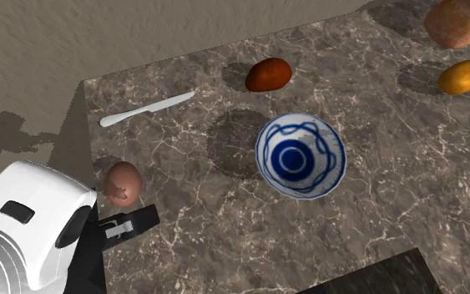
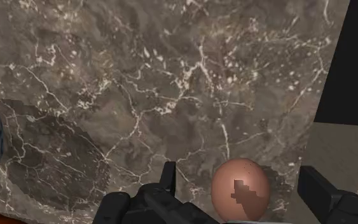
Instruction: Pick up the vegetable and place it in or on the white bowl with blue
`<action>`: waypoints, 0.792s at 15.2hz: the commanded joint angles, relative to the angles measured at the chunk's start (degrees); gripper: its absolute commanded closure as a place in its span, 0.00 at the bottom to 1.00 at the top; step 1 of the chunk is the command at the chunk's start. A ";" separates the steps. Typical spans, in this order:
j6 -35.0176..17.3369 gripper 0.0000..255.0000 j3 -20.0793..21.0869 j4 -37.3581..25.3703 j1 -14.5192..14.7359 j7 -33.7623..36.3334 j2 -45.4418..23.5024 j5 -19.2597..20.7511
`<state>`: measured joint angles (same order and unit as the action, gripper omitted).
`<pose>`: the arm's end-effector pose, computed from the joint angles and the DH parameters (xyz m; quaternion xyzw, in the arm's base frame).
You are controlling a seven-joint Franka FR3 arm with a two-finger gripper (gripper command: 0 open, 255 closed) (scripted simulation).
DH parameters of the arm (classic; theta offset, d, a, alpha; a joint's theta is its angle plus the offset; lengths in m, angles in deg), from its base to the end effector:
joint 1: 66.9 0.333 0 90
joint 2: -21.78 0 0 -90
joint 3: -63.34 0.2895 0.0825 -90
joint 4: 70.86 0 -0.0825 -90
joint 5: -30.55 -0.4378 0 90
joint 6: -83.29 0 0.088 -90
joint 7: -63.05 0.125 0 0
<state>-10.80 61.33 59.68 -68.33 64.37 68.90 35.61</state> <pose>0.3778 -0.0362 0.6160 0.9945 -0.0379 0.0923 0.0325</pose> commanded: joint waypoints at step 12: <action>-18.84 0.00 11.72 0.22 -12.85 27.13 -17.38 15.25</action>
<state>-30.06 71.74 59.01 -79.98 88.46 54.60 51.46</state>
